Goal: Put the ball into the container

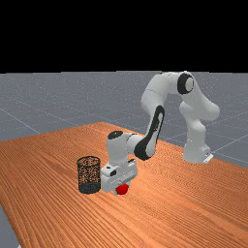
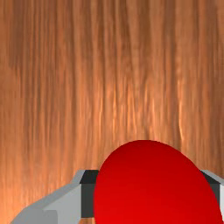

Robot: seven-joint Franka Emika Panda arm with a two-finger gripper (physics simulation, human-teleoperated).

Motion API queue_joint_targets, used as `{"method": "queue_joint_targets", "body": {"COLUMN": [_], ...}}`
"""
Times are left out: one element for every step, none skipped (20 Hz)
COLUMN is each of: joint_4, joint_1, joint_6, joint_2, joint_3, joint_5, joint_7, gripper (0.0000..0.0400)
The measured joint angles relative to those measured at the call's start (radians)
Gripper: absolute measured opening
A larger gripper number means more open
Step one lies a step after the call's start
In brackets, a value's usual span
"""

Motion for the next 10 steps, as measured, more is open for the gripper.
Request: {"method": "queue_joint_targets", "body": {"joint_4": [-0.01,-0.038,-0.101,-0.106,-0.127,-0.193,-0.193,-0.161,-0.175,-0.191], "joint_1": [0.0,-0.001,-0.005,-0.004,-0.005,-0.015,-0.01,-0.004,-0.004,-0.005], "joint_6": [0.011,0.045,0.132,0.104,0.109,0.206,0.145,0.041,0.042,0.047], "joint_2": [-0.008,-0.026,-0.067,-0.094,-0.129,-0.186,-0.233,-0.259,-0.293,-0.33], "joint_3": [0.0,0.001,0.005,0.004,0.005,0.017,0.011,0.004,0.004,0.005], "joint_5": [0.0,0.002,0.006,0.005,0.007,0.016,0.014,0.007,0.008,0.011], "joint_7": [0.0,-0.002,-0.008,-0.006,-0.007,-0.019,-0.014,-0.006,-0.007,-0.009], "gripper": [0.0279,0.0279,0.028,0.028,0.028,0.028,0.028,0.028,0.028,0.028]}}
